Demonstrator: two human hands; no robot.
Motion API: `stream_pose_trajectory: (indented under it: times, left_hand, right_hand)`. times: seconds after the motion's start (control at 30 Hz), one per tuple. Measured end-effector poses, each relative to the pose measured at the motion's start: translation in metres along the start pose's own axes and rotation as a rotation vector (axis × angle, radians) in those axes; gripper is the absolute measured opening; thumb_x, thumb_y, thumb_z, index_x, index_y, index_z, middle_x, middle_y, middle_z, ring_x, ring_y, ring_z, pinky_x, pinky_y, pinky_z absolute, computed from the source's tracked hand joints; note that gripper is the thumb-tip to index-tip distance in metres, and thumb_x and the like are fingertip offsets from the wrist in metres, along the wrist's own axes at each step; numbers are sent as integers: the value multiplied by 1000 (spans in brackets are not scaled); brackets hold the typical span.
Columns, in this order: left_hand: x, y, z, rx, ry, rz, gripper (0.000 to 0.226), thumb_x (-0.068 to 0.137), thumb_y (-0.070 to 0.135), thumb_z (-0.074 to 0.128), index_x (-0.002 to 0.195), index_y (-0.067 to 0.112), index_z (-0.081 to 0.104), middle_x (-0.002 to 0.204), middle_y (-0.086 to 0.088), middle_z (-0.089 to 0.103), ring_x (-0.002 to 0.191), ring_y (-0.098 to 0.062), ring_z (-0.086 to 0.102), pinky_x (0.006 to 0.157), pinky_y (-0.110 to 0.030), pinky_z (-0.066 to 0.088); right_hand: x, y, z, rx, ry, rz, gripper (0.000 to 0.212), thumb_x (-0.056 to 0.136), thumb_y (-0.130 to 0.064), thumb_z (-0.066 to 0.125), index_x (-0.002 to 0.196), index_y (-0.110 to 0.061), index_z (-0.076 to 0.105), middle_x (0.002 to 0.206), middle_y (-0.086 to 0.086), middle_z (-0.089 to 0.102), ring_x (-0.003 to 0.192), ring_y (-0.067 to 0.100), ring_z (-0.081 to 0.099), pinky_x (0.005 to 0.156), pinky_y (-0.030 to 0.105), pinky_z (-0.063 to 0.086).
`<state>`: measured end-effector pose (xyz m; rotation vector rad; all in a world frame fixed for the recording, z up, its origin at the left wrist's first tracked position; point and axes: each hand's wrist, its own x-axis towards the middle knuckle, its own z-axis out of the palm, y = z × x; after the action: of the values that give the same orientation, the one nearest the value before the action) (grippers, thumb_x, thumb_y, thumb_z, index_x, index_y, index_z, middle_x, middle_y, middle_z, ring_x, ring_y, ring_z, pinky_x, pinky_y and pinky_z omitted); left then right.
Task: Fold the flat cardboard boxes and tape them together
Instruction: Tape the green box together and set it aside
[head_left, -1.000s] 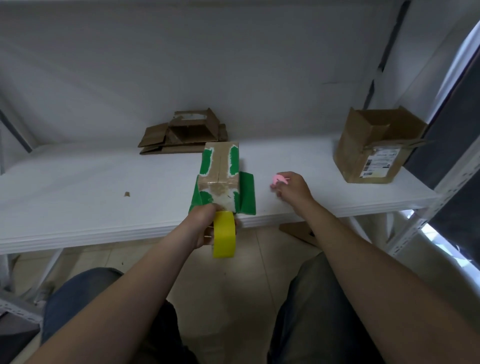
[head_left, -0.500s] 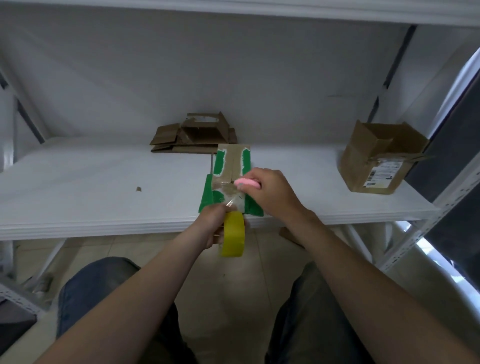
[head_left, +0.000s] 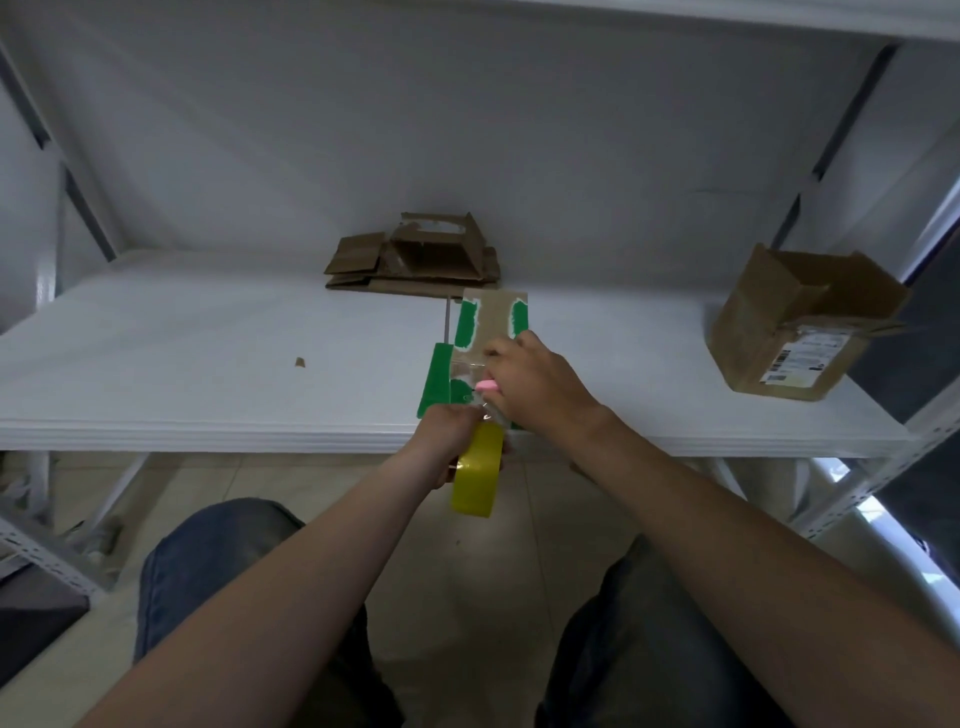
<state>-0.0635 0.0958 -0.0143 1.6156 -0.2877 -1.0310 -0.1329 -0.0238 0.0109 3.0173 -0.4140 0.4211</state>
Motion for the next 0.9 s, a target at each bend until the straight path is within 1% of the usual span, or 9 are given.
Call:
stream_pose_trajectory:
  times: [0.13, 0.23, 0.33, 0.43, 0.5, 0.6, 0.7, 0.8, 0.9]
  left_hand:
    - [2, 0, -1, 17, 12, 32, 18, 103, 17, 53, 110, 2, 59, 99, -28, 73, 51, -25, 70, 42, -28, 52]
    - [0, 2, -2, 82, -5, 55, 12, 103, 17, 54, 100, 6, 58, 100, -26, 73, 58, -26, 70, 48, -32, 57]
    - [0, 3, -1, 63, 1, 52, 12, 102, 15, 56, 99, 4, 59, 100, -27, 72, 60, -27, 72, 50, -33, 59]
    - [0, 3, -2, 149, -7, 76, 14, 102, 17, 54, 92, 10, 59, 104, -23, 73, 85, -38, 73, 76, -45, 60]
    - [-1, 4, -3, 155, -19, 56, 14, 104, 17, 52, 94, 9, 58, 98, -23, 73, 75, -35, 71, 69, -43, 59]
    - [-4, 6, -3, 86, -14, 15, 11, 103, 14, 54, 98, 4, 58, 88, -22, 72, 50, -23, 68, 42, -29, 53]
    - [-5, -1, -8, 85, 8, -28, 11, 98, 9, 58, 106, 2, 58, 90, -26, 71, 46, -23, 66, 38, -25, 49]
    - [-9, -9, -17, 85, 56, -51, 21, 96, 10, 60, 115, 0, 58, 86, -21, 73, 48, -21, 67, 39, -24, 49]
    - [-13, -6, -30, 5, 158, -24, 9, 100, 12, 57, 97, 3, 58, 54, -6, 67, 38, -15, 60, 35, -20, 45]
  right_hand:
    - [3, -9, -3, -101, 8, -14, 37, 101, -33, 56, 126, -7, 64, 129, 9, 54, 108, 26, 53, 77, 34, 50]
    - [5, -15, -4, -186, 14, -22, 38, 98, -29, 62, 127, -4, 63, 131, 13, 53, 110, 29, 54, 77, 38, 53]
    - [8, -16, -5, -214, 4, -39, 39, 97, -26, 64, 129, -4, 61, 131, 14, 51, 112, 30, 52, 78, 38, 53]
    - [8, -4, -5, -142, 6, -70, 42, 97, -25, 63, 133, -4, 58, 135, 11, 51, 115, 26, 50, 83, 35, 52]
    - [5, 5, -6, -64, -16, -92, 39, 94, -23, 66, 128, -2, 61, 136, 9, 51, 116, 24, 47, 84, 32, 47]
    - [-1, 17, -4, -16, -39, -115, 31, 89, -19, 71, 114, 0, 68, 134, 7, 53, 115, 23, 47, 88, 34, 49]
    - [-1, 30, 9, -12, -12, -91, 36, 85, -21, 74, 117, -4, 70, 133, 2, 52, 113, 16, 45, 89, 30, 49]
    - [-1, 36, 15, -17, -25, -105, 27, 83, -25, 76, 104, -8, 76, 134, -2, 51, 112, 12, 39, 87, 25, 47]
    - [-4, 36, 13, 21, -23, -123, 12, 81, -19, 75, 76, -9, 74, 137, 3, 52, 115, 15, 40, 86, 22, 38]
